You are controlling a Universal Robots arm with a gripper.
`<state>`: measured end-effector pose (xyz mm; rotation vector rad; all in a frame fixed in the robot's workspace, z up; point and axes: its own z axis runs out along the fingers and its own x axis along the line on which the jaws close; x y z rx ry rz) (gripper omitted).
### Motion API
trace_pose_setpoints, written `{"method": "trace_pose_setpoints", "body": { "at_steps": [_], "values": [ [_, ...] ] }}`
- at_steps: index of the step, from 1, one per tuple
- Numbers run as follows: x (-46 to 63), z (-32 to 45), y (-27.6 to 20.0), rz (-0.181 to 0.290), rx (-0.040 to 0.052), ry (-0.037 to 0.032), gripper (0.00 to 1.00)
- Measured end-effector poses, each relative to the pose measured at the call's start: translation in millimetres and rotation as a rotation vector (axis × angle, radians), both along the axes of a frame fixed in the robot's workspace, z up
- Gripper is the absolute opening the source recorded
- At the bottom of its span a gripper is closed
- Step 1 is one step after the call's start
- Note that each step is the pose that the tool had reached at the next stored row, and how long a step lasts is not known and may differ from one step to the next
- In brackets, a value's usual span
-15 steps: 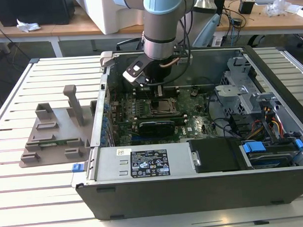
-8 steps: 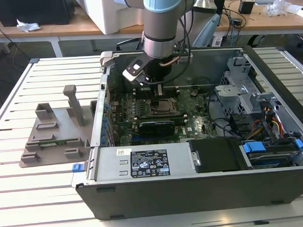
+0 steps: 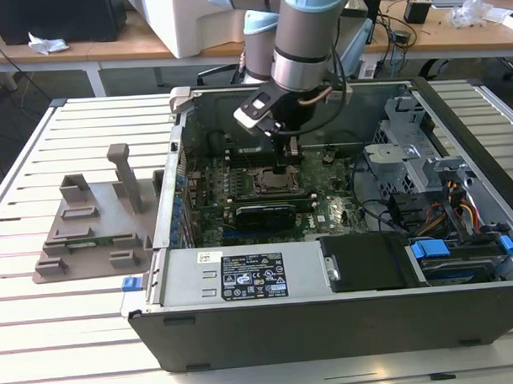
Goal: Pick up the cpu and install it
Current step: 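Close the cpu cover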
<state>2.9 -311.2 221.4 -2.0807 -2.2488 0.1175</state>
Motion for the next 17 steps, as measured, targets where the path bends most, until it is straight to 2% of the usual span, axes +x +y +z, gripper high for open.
{"method": "trace_pose_setpoints", "body": {
  "at_steps": [2,5,6,8,9,11,17],
  "values": [
    [1.2,4.6,0.0,0.0,-0.0001,0.0009,0.11],
    [1.1,19.9,0.0,0.0,-0.0001,0.0009,0.11],
    [1.1,29.4,0.0,0.0,-0.0002,0.001,0.11],
    [1.1,40.1,0.0,0.0,-0.0001,0.0009,0.11],
    [1.1,48.1,0.0,0.0,-0.0002,0.0009,0.11],
    [1.1,57.6,0.0,0.0,-0.0002,0.001,0.11],
    [1.1,59.6,0.0,0.0,-0.0002,0.0009,0.11]
  ]
}}
